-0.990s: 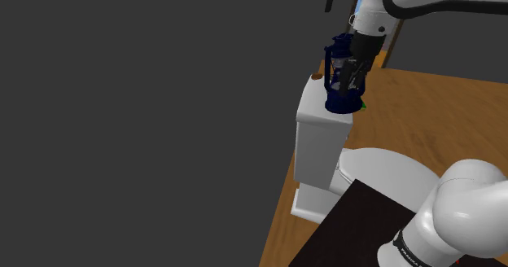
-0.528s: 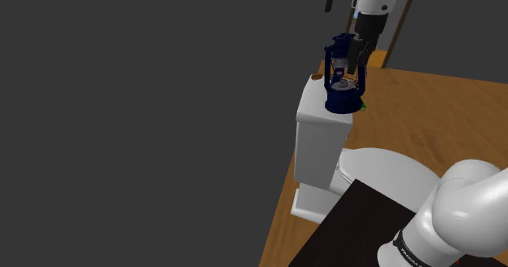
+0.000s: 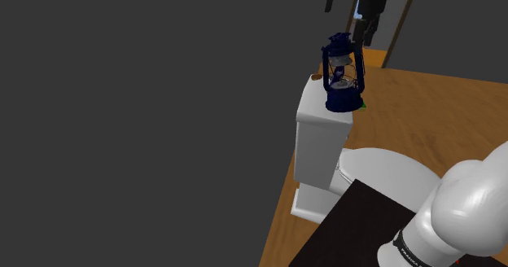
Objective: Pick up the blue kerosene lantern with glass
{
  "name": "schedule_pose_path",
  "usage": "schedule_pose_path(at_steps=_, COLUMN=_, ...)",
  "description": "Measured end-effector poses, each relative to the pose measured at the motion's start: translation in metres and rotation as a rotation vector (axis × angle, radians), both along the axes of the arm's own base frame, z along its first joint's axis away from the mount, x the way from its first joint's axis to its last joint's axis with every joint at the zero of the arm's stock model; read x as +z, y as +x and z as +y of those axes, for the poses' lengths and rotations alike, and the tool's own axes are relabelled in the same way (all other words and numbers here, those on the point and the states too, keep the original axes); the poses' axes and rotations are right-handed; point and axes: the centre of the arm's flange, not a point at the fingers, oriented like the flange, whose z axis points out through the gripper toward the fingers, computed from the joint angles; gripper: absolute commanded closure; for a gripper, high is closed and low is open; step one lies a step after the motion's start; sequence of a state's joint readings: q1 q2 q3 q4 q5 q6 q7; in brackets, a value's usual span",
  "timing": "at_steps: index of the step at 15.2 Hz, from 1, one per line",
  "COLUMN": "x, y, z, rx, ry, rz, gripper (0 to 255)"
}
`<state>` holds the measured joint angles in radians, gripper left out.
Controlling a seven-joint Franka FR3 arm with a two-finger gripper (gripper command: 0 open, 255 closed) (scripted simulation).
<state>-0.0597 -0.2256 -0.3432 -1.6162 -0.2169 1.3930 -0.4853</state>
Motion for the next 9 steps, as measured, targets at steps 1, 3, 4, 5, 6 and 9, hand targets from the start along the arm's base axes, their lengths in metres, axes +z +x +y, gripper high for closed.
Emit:
schedule_pose_path(at_steps=1, x=0.006, y=0.006, z=-0.009, rx=0.006, ry=-0.005, rz=0.009, gripper=0)
schedule_pose_path(at_steps=3, x=0.007, y=0.011, z=-0.018, rx=0.014, ry=-0.011, rz=0.018, gripper=0)
schedule_pose_path(at_steps=4, x=0.005, y=0.012, z=-0.019, rx=0.016, ry=-0.012, rz=0.020, gripper=0)
schedule_pose_path(at_steps=5, x=0.001, y=0.013, z=-0.021, rx=0.016, ry=-0.013, rz=0.020, gripper=0)
schedule_pose_path(at_steps=6, x=-0.004, y=0.013, z=-0.021, rx=0.017, ry=-0.013, rz=0.021, gripper=0)
schedule_pose_path(at_steps=9, x=-0.021, y=0.014, z=-0.021, rx=0.017, ry=-0.013, rz=0.021, gripper=0)
